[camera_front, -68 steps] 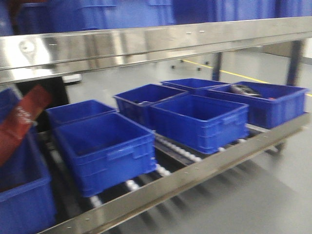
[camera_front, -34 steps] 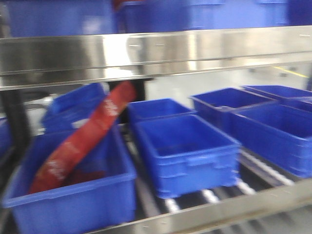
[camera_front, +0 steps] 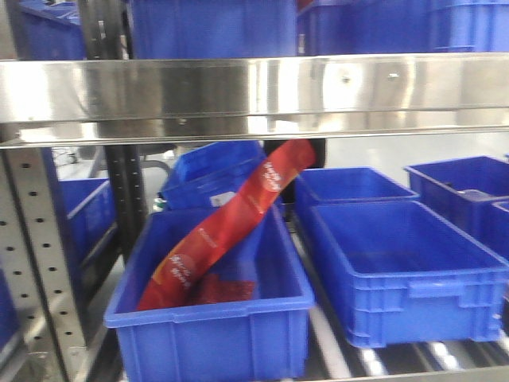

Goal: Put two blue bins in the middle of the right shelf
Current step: 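Turn the base toward the shelf with the red bag bin, then align the base in front of the upper shelf slot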

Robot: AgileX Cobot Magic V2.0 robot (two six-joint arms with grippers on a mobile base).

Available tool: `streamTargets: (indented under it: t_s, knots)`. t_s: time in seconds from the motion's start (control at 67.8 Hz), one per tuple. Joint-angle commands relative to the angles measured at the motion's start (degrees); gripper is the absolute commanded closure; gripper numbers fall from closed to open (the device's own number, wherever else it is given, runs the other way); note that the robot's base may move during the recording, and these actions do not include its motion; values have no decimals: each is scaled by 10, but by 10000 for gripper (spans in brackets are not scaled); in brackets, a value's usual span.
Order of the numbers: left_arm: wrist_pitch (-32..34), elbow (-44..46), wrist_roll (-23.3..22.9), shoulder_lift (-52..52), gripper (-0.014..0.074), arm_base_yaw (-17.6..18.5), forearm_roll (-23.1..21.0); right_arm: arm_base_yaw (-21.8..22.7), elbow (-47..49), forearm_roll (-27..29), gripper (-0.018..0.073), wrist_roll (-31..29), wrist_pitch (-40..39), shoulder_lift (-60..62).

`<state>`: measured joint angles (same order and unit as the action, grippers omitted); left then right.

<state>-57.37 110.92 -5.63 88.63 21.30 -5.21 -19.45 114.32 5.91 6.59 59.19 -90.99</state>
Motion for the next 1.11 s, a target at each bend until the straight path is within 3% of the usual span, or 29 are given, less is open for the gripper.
streamTargets:
  t_s: [0.0, 1.092]
  knots:
    - [45, 10, 8, -14, 707, 0, -20, 4, 10, -1, 712, -6, -44, 9]
    - [45, 10, 8, -14, 707, 0, -20, 4, 10, -1, 712, -6, -44, 9]
